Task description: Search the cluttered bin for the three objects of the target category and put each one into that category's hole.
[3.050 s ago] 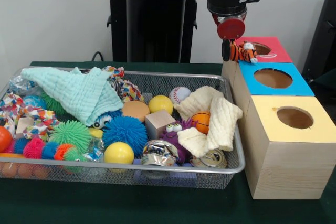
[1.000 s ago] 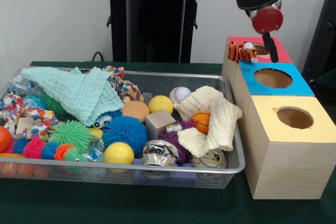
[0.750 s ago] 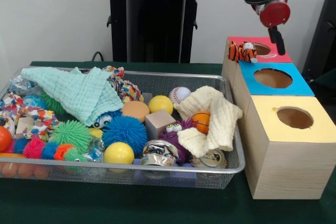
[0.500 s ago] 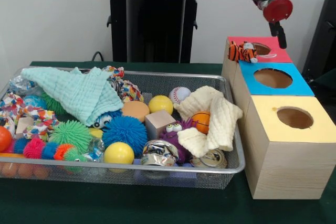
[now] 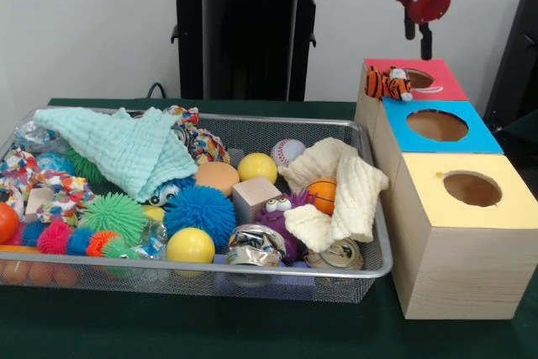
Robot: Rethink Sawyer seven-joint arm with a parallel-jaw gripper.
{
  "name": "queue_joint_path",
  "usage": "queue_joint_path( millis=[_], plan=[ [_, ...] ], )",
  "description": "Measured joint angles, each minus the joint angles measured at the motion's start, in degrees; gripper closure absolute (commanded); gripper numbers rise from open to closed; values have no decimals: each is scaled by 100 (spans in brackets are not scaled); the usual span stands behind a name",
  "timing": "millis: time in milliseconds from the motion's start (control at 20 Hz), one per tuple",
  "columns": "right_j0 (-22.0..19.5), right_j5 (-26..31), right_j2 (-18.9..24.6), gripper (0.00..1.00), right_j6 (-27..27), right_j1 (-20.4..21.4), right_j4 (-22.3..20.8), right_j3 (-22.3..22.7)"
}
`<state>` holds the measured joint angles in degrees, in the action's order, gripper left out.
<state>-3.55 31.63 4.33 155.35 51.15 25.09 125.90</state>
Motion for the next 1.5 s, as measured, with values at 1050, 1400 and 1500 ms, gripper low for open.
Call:
queue_joint_path(
  millis=[1050,1400,1500],
  plan=[
    [914,-499,-1946,0,1,-562,-145,-783],
    [966,-953,-2000,0,1,-613,103,-782],
    [960,-1044,-1998,0,1,-613,203,-779]
  ],
)
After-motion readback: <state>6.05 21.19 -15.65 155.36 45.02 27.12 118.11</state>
